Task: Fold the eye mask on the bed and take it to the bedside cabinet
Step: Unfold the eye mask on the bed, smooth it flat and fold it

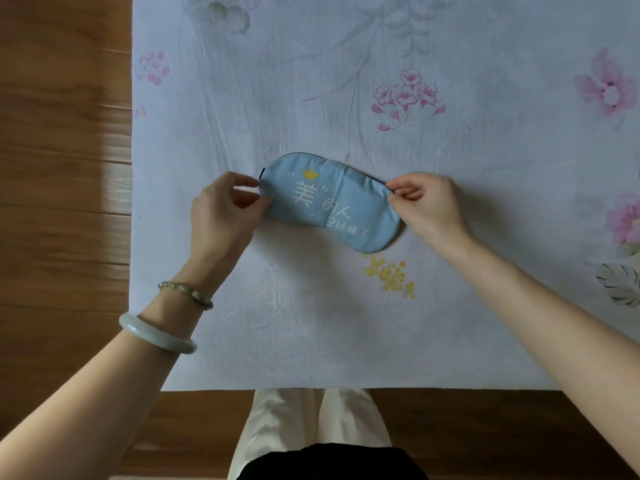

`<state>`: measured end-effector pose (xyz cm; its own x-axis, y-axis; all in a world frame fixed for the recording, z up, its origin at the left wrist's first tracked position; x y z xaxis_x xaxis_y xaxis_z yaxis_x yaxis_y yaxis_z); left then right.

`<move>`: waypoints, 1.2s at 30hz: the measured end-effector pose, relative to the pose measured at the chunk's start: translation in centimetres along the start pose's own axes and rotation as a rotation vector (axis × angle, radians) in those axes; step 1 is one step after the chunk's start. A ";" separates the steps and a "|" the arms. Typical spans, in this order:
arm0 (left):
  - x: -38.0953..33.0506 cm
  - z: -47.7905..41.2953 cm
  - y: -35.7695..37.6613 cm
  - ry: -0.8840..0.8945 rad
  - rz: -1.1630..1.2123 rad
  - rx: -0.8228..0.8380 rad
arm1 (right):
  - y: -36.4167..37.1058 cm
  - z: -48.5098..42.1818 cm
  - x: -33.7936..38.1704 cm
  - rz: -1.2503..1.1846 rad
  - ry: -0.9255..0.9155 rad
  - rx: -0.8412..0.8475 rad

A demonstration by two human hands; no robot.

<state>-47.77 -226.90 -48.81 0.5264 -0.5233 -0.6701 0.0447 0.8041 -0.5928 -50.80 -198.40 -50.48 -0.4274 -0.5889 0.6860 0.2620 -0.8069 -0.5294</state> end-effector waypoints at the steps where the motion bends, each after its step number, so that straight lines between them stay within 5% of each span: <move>1: 0.6 0.5 -0.1 -0.020 0.024 -0.005 | -0.3 -0.6 0.6 0.023 -0.033 -0.021; 9: 1.6 3.1 0.5 -0.055 0.026 -0.075 | -0.5 -2.6 3.6 0.200 -0.192 -0.049; 13: -2.1 4.0 1.4 0.347 -0.512 -0.179 | 0.7 1.0 6.8 0.649 -0.614 -0.211; 16: -3.3 4.7 5.0 0.590 -0.706 -0.009 | 5.1 3.6 6.5 0.847 -0.764 -0.029; 21: -2.3 4.8 9.1 0.792 -0.883 0.203 | 8.1 3.8 3.3 1.063 -0.720 0.124; 36: -0.4 4.6 7.8 0.799 -0.931 0.225 | 5.9 3.4 1.2 0.986 -0.662 0.326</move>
<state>-43.79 -219.13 -51.10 -0.4427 -0.8810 -0.1669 0.3088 0.0250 -0.9508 -46.86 -204.02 -51.11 0.5717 -0.7862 0.2346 0.4686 0.0782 -0.8799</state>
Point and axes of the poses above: each hand's wrist, its own z-axis away from the middle knuckle, its own y-axis out of the palm, x = y × z, the point moved 8 cm from there along -z, towards the middle knuckle, and after that the axes turned 3 degrees about x, right-handed, at the moved point
